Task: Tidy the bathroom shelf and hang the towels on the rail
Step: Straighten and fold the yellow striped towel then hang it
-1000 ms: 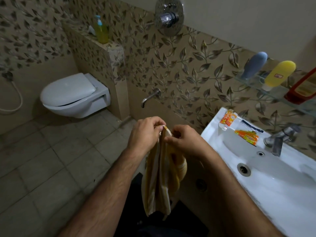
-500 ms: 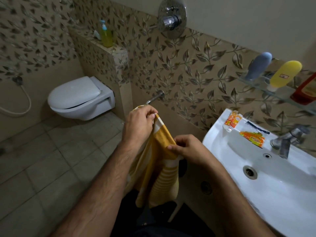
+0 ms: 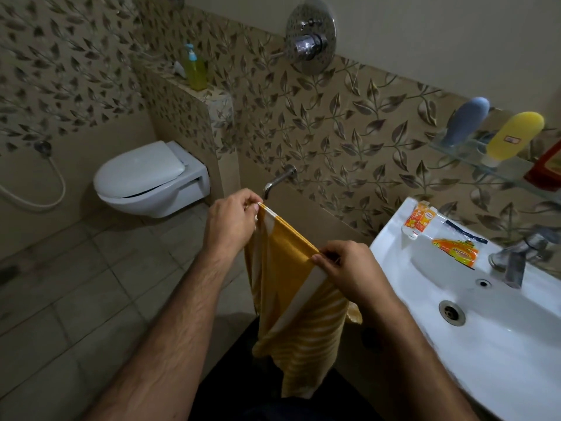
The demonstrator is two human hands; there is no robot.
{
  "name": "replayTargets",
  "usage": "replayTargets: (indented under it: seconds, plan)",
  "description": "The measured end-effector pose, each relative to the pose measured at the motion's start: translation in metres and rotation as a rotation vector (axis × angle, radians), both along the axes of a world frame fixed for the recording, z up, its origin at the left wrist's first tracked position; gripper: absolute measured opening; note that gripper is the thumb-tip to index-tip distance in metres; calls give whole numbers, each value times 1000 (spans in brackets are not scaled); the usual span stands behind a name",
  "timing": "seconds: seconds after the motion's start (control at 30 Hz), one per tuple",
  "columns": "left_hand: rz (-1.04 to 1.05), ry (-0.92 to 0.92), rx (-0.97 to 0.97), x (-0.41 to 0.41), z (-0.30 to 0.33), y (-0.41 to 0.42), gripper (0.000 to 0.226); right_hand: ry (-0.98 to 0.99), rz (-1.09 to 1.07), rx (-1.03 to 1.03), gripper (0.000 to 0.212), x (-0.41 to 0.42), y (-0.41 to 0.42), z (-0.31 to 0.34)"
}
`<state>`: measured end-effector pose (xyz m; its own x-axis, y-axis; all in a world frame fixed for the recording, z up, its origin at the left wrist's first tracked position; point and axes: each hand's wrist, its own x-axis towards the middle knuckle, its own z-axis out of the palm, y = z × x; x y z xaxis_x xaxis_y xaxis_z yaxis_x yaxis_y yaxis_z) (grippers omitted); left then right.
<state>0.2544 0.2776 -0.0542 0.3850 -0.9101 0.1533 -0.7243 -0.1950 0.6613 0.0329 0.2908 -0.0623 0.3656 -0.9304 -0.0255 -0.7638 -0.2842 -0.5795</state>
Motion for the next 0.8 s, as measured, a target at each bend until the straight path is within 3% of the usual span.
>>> replayTargets:
  seconds: [0.17,0.37,0.57,0.67,0.8]
  plan:
    - [-7,68,118,0,-14,1,14,-44,-118,-107,20,3,-3,-3]
    - [-157,211,217,-9,-36,20,52,-32,-257,-104,22,13,-11,-13]
    - [-407,242,163,-35,-32,29,62,30,-63,-118,32,24,-10,-11]
    - [-475,224,189,-35,-26,26,45,25,22,-150,22,23,-8,-6]
    - [-379,204,159,-38,-26,25,17,61,46,-103,18,21,-7,-2]
